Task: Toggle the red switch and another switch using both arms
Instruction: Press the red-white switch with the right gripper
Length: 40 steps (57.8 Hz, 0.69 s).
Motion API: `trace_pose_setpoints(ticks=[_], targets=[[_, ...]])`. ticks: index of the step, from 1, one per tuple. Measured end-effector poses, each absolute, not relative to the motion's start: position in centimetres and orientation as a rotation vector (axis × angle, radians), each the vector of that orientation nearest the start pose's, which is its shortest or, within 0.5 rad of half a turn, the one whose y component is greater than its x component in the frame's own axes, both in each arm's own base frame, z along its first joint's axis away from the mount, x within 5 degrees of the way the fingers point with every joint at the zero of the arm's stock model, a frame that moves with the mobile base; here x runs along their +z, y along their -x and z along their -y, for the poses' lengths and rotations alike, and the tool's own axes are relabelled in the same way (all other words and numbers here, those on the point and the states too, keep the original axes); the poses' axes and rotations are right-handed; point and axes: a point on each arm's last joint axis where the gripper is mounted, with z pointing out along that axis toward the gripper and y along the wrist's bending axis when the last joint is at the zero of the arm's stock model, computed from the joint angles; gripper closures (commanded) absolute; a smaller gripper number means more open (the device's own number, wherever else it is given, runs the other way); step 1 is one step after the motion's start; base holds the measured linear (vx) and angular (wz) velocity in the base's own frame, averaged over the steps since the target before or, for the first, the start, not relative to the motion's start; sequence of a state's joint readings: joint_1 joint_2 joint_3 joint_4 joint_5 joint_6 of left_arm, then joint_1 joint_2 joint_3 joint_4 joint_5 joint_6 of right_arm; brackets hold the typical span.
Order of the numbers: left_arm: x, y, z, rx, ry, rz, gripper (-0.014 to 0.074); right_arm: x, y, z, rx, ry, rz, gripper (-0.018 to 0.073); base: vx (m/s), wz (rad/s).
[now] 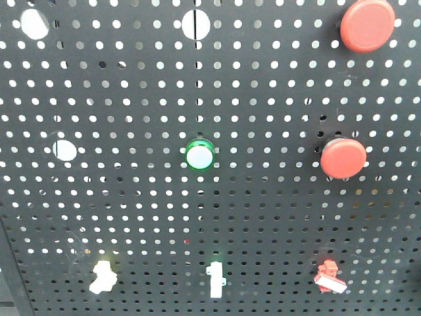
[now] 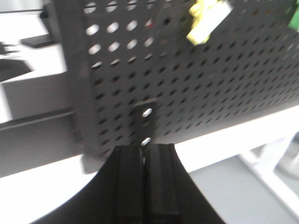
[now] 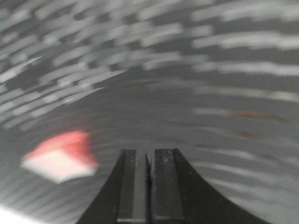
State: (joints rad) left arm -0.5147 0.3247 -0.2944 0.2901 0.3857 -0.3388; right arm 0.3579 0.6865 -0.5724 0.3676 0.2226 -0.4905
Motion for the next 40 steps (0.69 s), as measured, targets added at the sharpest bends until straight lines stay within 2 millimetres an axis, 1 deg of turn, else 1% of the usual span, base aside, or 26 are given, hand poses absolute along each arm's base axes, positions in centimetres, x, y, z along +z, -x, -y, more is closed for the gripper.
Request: trace_pose_setpoints(ticks=[6,11,19,33,40], targets=[[25.5,-7.2,2.6,-0.239,-0.359,-1.889,0.0594,32.2,-14.2,-7.9,0.278,0.603,-1.699,0.0565,0.0,0.0],[25.3,-7.1,2.4,-0.207,-0.367,-1.908,0.0594,32.2,-14.6,-9.0,0.302,0.616,-1.663,0.0565,0.0,0.0],[25.3,-7.1,2.4,-0.2,-0.371,-1.907,0.0594,31.9,-15.3,-9.7,0.311,0.608,-1.657,0.0565,0.0,0.0],[25.3,-7.1,2.4,-0.203,-0.367,-1.907,0.0594,30.4,-16.6,-10.5,0.322,0.601,-1.742,0.0565,0.0,0.0],[25.3,-7.1,2.4,-0.203,-0.366,-1.907,0.0594,29.5,-16.9,-10.9,0.347,0.611,-1.807,0.0565,0.0,0.0]])
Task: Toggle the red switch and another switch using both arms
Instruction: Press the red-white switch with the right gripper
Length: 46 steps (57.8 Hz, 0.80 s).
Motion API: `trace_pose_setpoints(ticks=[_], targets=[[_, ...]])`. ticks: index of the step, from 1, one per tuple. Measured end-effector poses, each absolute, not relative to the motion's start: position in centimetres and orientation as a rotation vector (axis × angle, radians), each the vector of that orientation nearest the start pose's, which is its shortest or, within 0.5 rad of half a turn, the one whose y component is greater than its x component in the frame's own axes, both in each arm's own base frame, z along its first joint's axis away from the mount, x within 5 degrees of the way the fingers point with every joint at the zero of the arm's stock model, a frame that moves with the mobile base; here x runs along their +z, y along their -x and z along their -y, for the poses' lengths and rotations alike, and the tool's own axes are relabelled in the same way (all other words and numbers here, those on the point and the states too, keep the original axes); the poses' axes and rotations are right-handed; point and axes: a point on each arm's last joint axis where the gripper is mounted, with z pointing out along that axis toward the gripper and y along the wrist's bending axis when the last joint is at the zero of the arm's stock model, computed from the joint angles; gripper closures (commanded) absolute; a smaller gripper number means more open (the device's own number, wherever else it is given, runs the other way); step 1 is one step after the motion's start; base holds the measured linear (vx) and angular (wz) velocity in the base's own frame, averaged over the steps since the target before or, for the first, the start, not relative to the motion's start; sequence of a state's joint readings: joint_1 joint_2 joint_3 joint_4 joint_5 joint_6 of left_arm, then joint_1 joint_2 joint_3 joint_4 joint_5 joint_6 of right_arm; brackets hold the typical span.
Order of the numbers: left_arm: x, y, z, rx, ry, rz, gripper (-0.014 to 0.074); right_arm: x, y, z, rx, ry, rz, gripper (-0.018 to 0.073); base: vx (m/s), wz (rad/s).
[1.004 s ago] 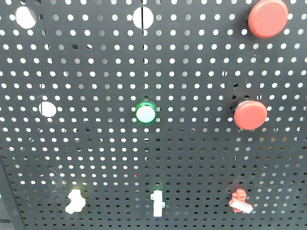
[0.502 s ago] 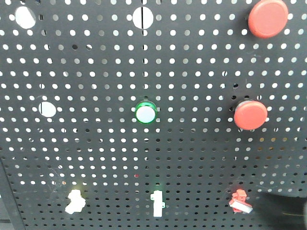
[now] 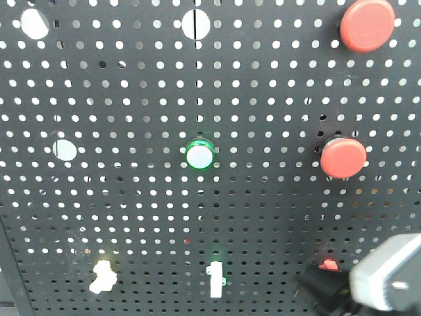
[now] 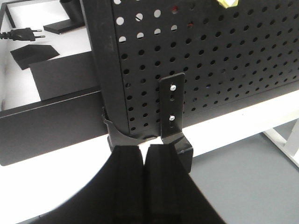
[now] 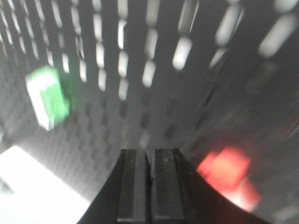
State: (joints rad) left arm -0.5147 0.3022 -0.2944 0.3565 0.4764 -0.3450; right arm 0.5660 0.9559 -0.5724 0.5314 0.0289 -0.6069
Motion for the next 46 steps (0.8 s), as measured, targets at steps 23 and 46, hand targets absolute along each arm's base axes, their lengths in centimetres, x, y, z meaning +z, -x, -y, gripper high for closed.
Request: trace_pose_setpoints(ticks=[23,46], targets=[[25.3,-7.1,2.4,-0.204,-0.365,-1.908,0.0594,27.8,-16.6,-11.5,0.398,0.704,-1.952,0.0565,0.0,0.0],[25.4,-7.2,2.4,-0.208,-0.366,-1.898,0.0594,31.0,-14.0,-9.9,0.425,0.659,-1.787,0.0565,0.0,0.0]])
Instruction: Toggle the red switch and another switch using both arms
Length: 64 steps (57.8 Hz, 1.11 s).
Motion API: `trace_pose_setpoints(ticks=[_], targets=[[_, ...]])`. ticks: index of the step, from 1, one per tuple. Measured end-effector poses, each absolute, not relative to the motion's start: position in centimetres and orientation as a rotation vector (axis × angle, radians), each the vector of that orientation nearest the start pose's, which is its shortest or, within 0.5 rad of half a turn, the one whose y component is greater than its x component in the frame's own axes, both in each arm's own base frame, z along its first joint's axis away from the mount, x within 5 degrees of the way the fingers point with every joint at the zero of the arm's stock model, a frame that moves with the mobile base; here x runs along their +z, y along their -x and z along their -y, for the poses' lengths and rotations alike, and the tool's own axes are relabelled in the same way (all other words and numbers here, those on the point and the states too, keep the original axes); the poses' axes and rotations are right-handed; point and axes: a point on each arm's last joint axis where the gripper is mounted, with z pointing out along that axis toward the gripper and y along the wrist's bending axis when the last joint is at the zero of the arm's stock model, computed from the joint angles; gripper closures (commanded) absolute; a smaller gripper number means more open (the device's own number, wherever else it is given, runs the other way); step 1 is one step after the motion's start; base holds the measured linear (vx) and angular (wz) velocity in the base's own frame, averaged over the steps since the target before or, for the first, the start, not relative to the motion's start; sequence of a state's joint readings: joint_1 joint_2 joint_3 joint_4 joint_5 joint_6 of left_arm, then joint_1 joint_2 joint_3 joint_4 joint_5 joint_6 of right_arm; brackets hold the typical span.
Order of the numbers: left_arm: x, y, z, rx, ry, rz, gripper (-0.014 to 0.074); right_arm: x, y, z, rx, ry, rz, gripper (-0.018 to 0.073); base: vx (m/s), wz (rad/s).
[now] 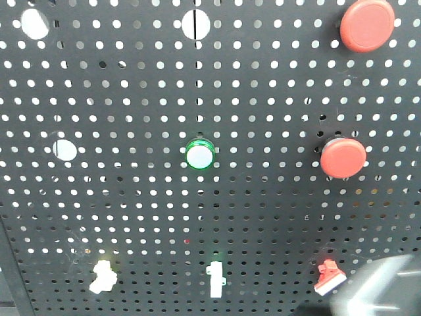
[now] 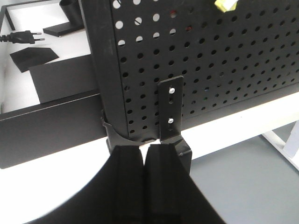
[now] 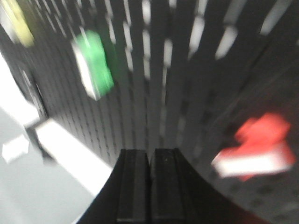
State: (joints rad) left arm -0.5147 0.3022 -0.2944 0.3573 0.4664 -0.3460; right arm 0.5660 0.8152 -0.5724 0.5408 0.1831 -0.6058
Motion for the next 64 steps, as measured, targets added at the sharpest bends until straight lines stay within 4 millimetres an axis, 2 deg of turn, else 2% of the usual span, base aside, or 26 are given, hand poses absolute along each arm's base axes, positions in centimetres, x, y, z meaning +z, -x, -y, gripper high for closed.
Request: trace_pose_setpoints(ticks=[8,14,19,26,31,40,64], targets=[[25.5,-7.2,2.5,-0.218,-0.367,-1.879,0.0594,33.3,-11.5,-8.3,0.444,0.617,-1.642,0.0565,0.0,0.0],[25.7,-7.2,2.6,-0.24,-0.36,-1.868,0.0594,34.2,-9.6,-7.1,0.449,0.588,-1.548,0.0565,0.0,0.0],[25.7,-7.2,2.7,-0.255,-0.355,-1.862,0.0594,33.6,-8.5,-6.3,0.43,0.591,-1.513,0.0565,0.0,0.0],[25.7,-7.2,2.7,-0.256,-0.358,-1.859,0.0594,31.5,-7.5,-5.6,0.406,0.598,-1.506,0.0565,0.0,0.0],[25.8,-7.2,2.7,-0.235,-0.386,-1.843,0.0594,30.2,-7.3,-5.3,0.396,0.592,-1.508,0.0565,0.0,0.0],[25.9,-7.2,2.7,-0.228,-0.402,-1.83,0.0594,29.1,-7.3,-5.2,0.386,0.583,-1.517,0.0565,0.0,0.0],[25.9,-7.2,2.7,-0.225,-0.406,-1.829,0.0594,29.0,-7.3,-5.2,0.388,0.59,-1.525,0.0565,0.0,0.0]])
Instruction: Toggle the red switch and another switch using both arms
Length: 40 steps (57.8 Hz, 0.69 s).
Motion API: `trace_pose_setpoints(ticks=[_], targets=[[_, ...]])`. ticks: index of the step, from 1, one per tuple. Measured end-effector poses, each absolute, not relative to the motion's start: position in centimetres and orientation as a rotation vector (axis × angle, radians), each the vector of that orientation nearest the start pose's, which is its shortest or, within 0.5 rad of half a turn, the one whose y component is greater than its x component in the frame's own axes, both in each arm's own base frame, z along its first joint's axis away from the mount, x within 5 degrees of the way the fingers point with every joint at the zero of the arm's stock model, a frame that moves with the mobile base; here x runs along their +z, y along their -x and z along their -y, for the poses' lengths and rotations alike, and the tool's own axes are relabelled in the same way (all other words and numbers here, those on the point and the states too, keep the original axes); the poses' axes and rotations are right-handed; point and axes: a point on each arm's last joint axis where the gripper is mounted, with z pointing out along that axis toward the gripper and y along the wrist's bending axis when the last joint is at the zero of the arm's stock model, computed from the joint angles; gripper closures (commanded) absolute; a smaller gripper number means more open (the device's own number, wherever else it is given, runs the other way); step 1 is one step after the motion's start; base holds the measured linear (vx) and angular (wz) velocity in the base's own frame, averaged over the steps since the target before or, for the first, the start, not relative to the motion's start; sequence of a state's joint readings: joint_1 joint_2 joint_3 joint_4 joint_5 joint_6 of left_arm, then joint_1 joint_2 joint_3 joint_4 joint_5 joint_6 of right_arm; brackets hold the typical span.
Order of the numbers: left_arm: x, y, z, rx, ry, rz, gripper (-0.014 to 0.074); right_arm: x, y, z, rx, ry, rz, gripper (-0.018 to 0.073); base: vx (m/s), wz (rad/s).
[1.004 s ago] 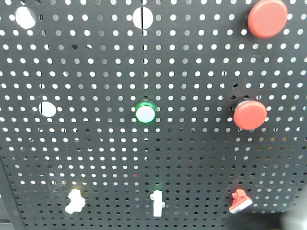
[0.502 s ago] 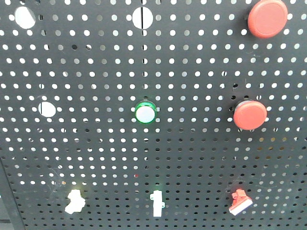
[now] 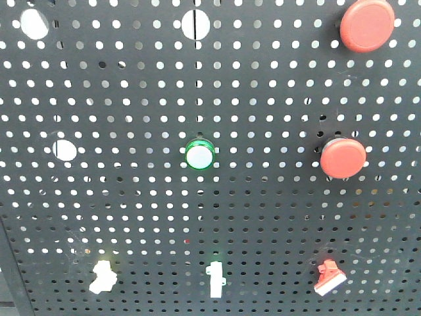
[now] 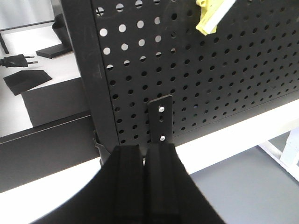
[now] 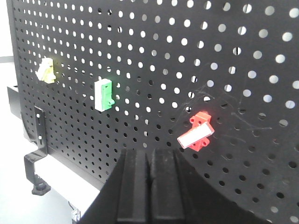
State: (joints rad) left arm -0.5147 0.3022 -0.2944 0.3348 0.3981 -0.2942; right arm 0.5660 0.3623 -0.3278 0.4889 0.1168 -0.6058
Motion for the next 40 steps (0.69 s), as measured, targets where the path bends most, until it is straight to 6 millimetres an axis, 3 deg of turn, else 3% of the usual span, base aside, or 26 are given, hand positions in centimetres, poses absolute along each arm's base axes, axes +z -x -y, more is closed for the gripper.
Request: trace_pose_setpoints(ticks=[17,34,40], targets=[[24.4,-6.9,2.4,-0.194,-0.399,-1.833,0.0594,29.0,-7.3,-5.2,0.388,0.59,-1.525,0.0565,0.0,0.0],[20.0,-5.7,1.1,-0.2,-0.119,-1.638,0.0594,29.0,-7.3,-5.2,0.388,0.59,-1.526,0.0565,0.0,0.0],[19.7,-5.6,0.7,-0.184,-0.022,-1.59,0.0594,29.0,-7.3,-5.2,0.388,0.59,-1.526,0.0565,0.0,0.0]])
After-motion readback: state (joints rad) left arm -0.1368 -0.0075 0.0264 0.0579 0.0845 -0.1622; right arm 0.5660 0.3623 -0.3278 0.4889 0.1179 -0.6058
